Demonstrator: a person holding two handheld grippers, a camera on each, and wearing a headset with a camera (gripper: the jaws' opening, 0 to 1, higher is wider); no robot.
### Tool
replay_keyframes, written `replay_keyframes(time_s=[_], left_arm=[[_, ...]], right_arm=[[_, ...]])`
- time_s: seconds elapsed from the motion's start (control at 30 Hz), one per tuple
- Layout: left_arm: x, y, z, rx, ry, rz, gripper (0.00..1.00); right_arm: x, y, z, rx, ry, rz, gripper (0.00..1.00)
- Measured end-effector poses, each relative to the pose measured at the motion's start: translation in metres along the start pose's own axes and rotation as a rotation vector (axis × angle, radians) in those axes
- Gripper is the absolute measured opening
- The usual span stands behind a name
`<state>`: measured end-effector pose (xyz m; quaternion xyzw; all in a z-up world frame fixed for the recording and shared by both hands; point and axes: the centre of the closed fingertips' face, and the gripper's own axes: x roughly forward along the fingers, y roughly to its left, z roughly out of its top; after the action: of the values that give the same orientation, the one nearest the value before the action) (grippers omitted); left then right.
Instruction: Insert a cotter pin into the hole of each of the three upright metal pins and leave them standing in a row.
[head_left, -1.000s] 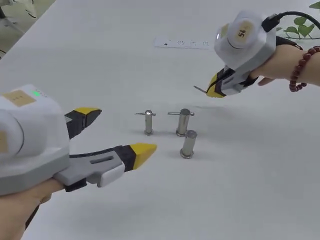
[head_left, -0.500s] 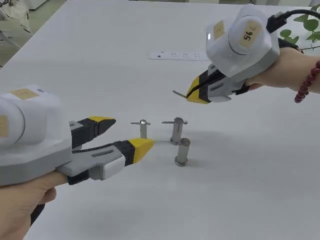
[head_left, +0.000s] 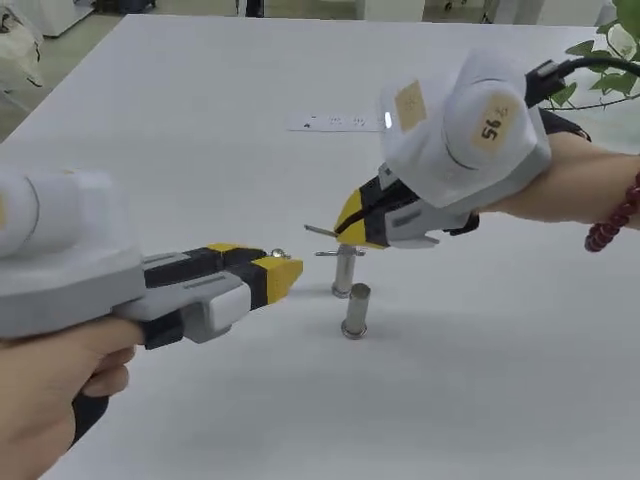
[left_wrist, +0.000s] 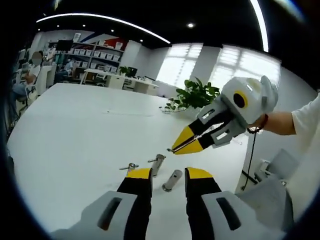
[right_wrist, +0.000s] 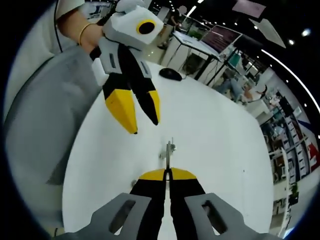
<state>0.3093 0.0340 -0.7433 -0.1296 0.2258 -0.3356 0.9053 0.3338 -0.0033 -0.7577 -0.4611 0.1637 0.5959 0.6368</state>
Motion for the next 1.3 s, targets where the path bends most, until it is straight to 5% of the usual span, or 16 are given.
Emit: replay_keyframes(time_s=[0.57, 1.2, 1.3], left_arm=[[0.005, -0.006, -0.005, -0.197, -0.007, -0.053, 0.13], [0.008, -0.013, -0.011, -0.242, 0.019, -0.078, 0.02], [0.007, -0.015, -0.013, -0.196, 0.027, -0.09, 0.01]], right_arm=[[0.001, 0.025, 0.017, -0.078, -0.021, 0.02, 0.02], [0.003, 0.031, 0.019, -0.072, -0.028, 0.02, 0.02], [0.003, 0.033, 0.02, -0.068, -0.027, 0.026, 0.02]])
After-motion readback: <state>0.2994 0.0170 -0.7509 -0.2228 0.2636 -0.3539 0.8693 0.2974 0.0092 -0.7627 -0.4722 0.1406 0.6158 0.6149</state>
